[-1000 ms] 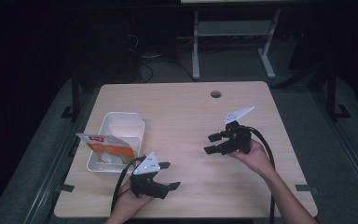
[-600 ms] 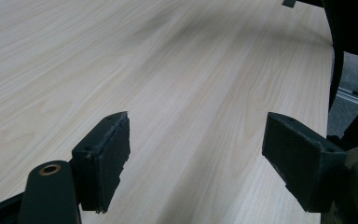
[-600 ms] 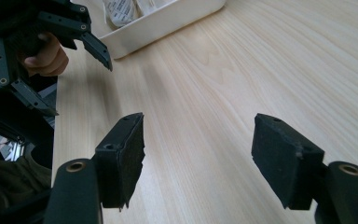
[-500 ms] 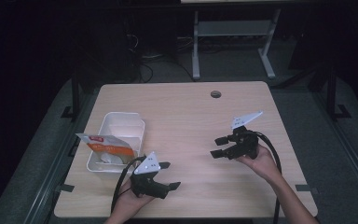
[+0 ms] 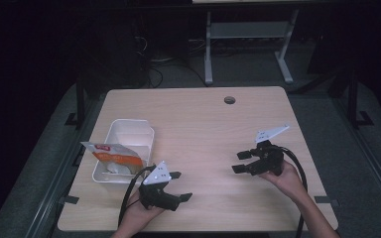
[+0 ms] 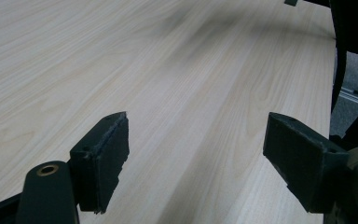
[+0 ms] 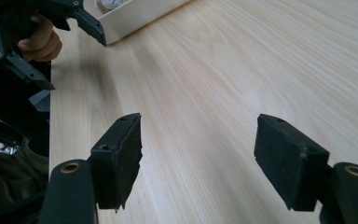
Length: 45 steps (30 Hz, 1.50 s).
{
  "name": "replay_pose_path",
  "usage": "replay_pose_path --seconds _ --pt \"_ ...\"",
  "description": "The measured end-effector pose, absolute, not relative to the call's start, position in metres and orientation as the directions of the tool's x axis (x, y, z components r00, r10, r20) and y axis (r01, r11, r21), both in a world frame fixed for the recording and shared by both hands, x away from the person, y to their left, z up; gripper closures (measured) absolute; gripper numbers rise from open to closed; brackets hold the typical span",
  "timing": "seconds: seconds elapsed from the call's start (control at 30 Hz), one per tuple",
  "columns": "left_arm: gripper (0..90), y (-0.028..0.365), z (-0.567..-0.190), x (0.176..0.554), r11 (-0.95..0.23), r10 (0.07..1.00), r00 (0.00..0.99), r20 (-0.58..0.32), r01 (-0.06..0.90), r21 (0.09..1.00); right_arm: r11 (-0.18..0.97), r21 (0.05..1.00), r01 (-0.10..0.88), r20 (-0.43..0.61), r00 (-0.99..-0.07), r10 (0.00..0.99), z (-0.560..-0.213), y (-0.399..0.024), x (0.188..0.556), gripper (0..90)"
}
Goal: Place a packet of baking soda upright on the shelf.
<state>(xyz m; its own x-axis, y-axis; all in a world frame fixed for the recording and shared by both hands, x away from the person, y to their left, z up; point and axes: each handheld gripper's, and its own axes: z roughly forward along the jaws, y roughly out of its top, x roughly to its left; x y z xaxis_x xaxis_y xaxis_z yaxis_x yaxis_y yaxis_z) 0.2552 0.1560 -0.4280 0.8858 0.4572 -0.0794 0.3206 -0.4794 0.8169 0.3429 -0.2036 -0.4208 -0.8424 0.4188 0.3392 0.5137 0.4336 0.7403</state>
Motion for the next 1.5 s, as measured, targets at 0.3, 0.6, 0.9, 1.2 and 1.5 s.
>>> replay_pose_path --seconds 0.3,0.6,0.9,1.2,1.5 --pt "21.4 0.156 -0.428 0.255 -0.481 0.458 0.885 -0.077 0.32 0.816 0.415 0.735 0.536 0.352 -0.825 0.441 -0.428 -0.217 0.335 29.5" --pt "21.3 0.156 -0.428 0.255 -0.482 0.46 0.885 -0.077 0.321 0.815 0.399 0.73 0.555 0.367 -0.811 0.455 -0.436 -0.226 0.325 28.5" --pt "21.3 0.155 -0.429 0.255 -0.488 0.457 0.886 -0.074 0.319 0.812 0.384 0.725 0.572 0.384 -0.798 0.464 -0.445 -0.237 0.315 28.1" --pt "21.3 0.154 -0.43 0.254 -0.489 0.457 0.886 -0.074 0.32 0.812 0.374 0.722 0.582 0.394 -0.791 0.468 -0.453 -0.242 0.303 27.4" --pt "20.9 0.156 -0.432 0.254 -0.494 0.456 0.886 -0.078 0.325 0.806 0.351 0.746 0.566 0.371 -0.791 0.486 -0.452 -0.243 0.289 26.3"
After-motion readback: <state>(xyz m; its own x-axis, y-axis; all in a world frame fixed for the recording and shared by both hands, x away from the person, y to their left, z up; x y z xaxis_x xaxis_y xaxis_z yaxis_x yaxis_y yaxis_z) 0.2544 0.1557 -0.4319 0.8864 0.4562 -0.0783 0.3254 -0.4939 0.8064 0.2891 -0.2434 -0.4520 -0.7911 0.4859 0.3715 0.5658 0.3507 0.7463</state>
